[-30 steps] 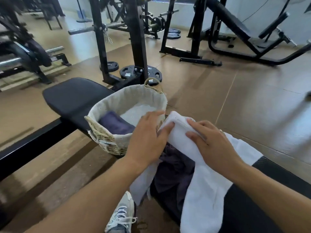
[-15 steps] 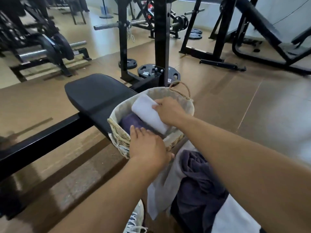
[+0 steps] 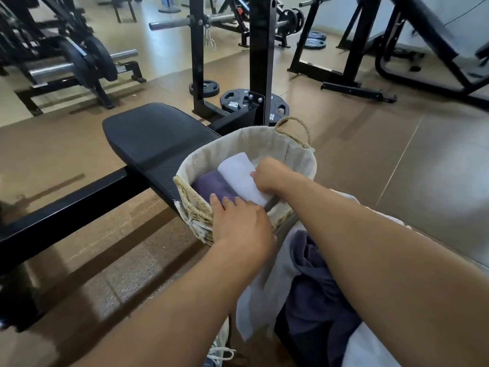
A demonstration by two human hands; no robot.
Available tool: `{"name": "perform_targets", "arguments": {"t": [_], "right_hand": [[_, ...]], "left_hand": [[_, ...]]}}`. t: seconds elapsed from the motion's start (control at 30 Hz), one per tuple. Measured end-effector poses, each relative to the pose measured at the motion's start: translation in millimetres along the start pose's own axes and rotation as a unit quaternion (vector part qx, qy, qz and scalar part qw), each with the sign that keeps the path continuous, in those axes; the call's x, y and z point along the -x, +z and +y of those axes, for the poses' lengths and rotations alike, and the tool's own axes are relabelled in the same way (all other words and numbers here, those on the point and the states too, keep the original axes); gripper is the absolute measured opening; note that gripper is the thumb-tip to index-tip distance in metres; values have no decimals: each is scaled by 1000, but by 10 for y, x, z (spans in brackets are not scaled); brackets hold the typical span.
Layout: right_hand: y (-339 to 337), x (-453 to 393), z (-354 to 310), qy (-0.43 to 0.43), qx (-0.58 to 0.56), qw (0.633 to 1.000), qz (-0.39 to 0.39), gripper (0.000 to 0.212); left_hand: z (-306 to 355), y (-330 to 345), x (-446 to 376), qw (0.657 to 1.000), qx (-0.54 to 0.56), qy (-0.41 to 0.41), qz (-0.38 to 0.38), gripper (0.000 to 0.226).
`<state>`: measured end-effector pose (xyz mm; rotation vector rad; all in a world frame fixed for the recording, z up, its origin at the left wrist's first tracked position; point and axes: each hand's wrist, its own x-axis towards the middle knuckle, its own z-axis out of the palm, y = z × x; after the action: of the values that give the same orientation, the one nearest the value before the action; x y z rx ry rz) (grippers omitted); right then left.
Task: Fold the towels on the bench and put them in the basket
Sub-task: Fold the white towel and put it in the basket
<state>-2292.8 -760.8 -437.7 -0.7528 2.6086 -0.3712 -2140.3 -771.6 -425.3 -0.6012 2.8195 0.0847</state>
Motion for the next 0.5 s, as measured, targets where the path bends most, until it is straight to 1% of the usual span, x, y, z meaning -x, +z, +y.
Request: {"name": "perform_targets", "arguments": {"t": [0.13,0.23,0.3,0.37,0.5], "right_hand": [[15,-19,40,-38,-17,999,-19,39],[28,4,4,-26,14,999,-25,44],[33,31,-22,-18,39,999,-8,46],[61,-9,20,-20,38,999,11,43],[98,-36,69,1,-52,997,64,32]], "left_hand": [[-19,45,-33,1000,-3,-9,18,75],[-25,56,-46,1000,-5,-2,19,71],[-24,52,-36,1000,-9,7,17,67],[-25,52,-26,1000,-12,17,16,65],[-30,45,-55,999,18,39,32,61]]}}
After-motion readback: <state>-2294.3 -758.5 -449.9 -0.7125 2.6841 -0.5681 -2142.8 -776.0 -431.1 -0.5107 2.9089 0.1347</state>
